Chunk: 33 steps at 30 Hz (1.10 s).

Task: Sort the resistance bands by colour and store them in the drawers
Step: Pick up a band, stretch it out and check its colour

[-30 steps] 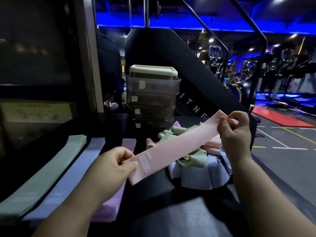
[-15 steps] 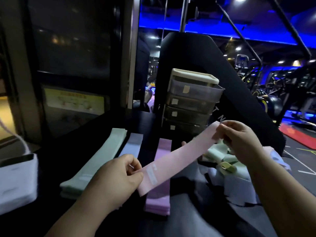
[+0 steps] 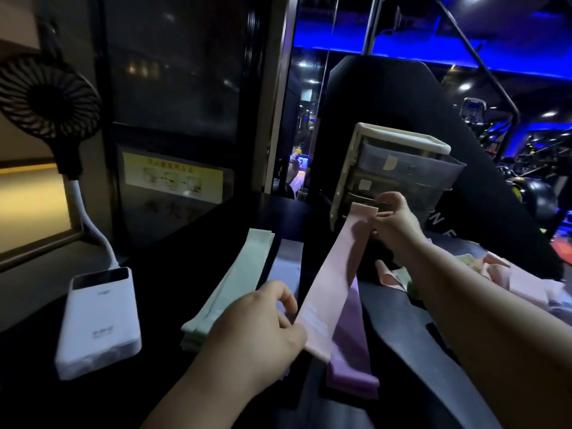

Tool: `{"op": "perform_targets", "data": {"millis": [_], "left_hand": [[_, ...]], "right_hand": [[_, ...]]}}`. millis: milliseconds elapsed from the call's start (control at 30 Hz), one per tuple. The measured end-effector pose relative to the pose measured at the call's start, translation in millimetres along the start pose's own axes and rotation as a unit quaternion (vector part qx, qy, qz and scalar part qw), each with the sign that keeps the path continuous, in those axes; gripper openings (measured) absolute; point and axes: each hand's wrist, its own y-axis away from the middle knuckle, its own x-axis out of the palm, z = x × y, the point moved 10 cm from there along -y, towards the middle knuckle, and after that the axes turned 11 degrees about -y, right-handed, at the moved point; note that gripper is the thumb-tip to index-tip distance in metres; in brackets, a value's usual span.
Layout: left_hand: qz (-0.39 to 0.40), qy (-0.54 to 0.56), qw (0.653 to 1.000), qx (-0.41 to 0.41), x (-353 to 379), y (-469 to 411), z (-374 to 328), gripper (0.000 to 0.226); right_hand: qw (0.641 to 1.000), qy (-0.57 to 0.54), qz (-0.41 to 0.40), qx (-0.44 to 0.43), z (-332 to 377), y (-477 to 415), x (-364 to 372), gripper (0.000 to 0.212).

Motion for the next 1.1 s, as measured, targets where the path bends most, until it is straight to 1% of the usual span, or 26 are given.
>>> {"op": "perform_targets", "data": {"millis": [100,233,300,333,367,533,667,867,1100], "left_hand": [[0.01,-0.025,0.999,0.02,3.9,0.7,-3.9,0.011],[0.024,-0.055,0.997,0.045,11.1,0.3,-9.0,0.009],[0.024,-0.07,0.996,0.042,12.7,-0.7,-7.2,0.008],[0.024,-0.078,0.996,0.041,13.3,-1.0,-5.8,0.008],[0.023,-0.086,0.995,0.042,13.9,-1.1,-4.7,0.009],[0.013,-0.118,0.991,0.059,16.4,-1.2,-5.9,0.011],[0.03,-0.104,0.992,0.063,20.0,-1.1,-6.3,0.011],[0.04,-0.1,0.991,0.076,22.1,-0.6,-8.4,0.009],[0.05,-0.088,0.993,0.065,23.0,-2.5,-6.8,0.008]], "right_hand": [[0.999,0.034,0.007,0.0,-8.4,0.4,19.7,0.023],[0.994,0.096,0.049,-0.011,-16.2,0.5,48.5,0.027],[0.992,0.101,0.069,0.0,-24.1,0.0,61.8,0.029],[0.991,0.106,0.076,0.008,-29.1,-0.4,67.4,0.026],[0.99,0.112,0.08,0.012,-33.8,-0.7,72.4,0.023],[0.985,0.143,0.092,0.014,-50.5,2.8,87.7,0.022],[0.977,0.191,0.095,-0.001,-56.4,7.0,94.3,0.022],[0.959,0.263,0.108,-0.015,-64.8,9.6,95.7,0.015],[0.948,0.297,0.113,-0.031,-67.0,12.4,95.4,0.021]]}}
